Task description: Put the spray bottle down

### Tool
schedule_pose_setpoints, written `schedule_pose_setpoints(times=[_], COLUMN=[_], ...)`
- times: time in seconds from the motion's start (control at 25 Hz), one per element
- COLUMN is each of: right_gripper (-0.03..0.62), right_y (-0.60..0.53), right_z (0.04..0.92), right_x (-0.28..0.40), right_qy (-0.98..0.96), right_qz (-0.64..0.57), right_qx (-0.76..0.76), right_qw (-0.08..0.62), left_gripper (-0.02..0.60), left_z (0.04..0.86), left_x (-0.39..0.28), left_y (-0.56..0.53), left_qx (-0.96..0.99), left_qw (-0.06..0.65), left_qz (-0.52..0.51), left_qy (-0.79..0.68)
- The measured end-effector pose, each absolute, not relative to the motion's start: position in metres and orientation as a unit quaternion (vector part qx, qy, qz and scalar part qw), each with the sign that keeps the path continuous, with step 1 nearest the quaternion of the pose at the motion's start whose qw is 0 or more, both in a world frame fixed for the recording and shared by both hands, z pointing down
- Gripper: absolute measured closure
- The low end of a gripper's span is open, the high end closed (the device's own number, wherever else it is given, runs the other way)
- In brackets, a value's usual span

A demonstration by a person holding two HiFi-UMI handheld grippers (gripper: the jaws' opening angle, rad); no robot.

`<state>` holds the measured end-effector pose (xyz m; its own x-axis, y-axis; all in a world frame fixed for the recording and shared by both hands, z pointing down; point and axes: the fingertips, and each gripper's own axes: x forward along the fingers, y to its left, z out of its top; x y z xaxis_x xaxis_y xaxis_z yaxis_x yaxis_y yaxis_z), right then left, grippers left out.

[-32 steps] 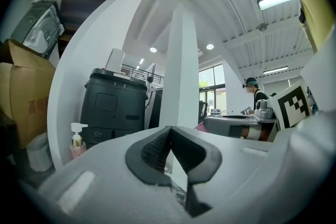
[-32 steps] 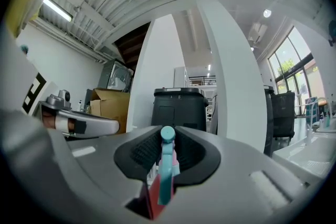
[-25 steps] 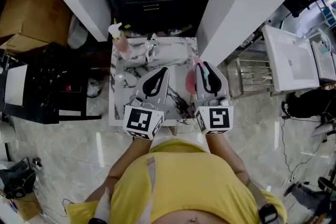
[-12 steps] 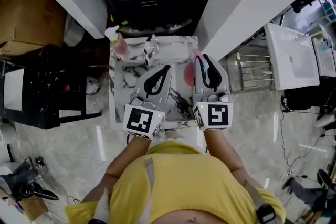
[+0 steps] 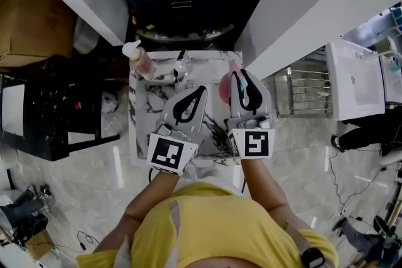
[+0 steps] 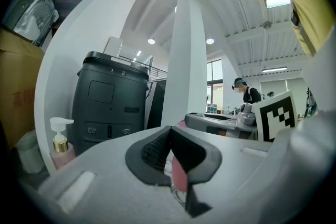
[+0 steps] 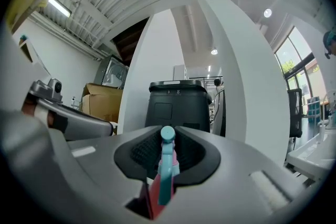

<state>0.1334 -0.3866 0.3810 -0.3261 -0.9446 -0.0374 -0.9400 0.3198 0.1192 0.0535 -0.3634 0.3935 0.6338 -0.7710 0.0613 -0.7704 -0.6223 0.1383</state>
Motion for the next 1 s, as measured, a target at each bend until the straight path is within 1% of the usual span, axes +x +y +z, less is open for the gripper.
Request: schedule_pose_setpoints(times=[0.16, 0.76, 1.0], right_gripper=[0.53, 0.53, 0.53], right_y=[-0.403, -0.449, -0.465], right_z=[0.397, 0.456, 0.474], right_x=[0.134, 0.137, 0.136], right_qy=[-0.814, -0.813, -0.817], right_qz=[-0.06, -0.042, -0.039], right_qx=[0.578, 0.58, 0.575], right_qw=[0.018, 0.025, 0.023], left_gripper=[0.581, 0.581, 0.581], left_z=[0.405, 0.447, 0.459], left_x=[0.056, 0.062, 0.061], left_y=[-0.375, -0.404, -0.413], left_qx=[0.9, 0.899, 0.896], left_qw=[0.077, 0.116, 0.117], left_qz=[0.005, 0.027, 0.036], left_qy=[-0.428, -0.422, -0.428])
